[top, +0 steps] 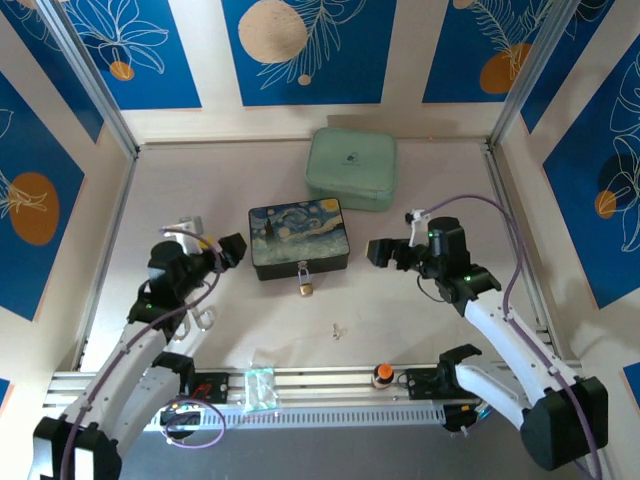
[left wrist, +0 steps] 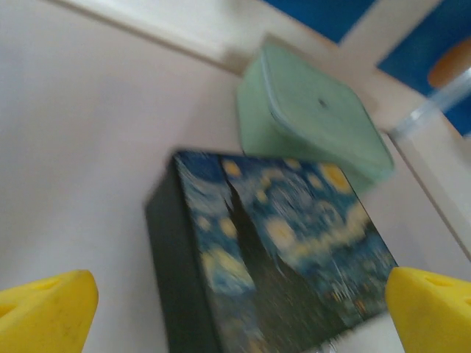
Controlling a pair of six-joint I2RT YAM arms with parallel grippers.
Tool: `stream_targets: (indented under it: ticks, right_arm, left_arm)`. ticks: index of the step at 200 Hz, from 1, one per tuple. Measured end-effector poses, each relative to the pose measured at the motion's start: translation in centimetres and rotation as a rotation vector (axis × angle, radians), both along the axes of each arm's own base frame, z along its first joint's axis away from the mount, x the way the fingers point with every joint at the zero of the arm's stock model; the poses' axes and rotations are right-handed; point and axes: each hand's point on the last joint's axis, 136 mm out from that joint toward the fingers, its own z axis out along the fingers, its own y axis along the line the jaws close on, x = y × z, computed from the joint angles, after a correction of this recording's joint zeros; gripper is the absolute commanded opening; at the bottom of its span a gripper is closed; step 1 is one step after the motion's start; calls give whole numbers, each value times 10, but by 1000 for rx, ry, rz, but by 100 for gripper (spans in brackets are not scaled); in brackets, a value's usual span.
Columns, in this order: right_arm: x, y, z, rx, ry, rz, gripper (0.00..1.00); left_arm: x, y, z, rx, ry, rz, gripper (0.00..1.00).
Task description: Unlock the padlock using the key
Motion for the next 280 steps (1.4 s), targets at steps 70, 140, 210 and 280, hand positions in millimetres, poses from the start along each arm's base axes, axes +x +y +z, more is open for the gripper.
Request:
stream_targets:
  ticks: [70, 140, 210, 280]
  right_arm:
    - [-77, 68, -56, -140, 364, 148, 92]
    - [-144, 99, -111, -309, 518, 169, 81]
    - [-147, 101, -152, -432, 547, 87, 53]
    - [-148, 106, -159, -476, 535, 69, 41]
  left_arm:
    - [-61, -86, -46, 63, 247, -283, 99]
    - [-86, -96, -63, 34, 347, -293, 99]
    - [-92, -98, -65, 25, 373, -294, 100]
    - [-93, -94, -72, 26, 387, -272, 99]
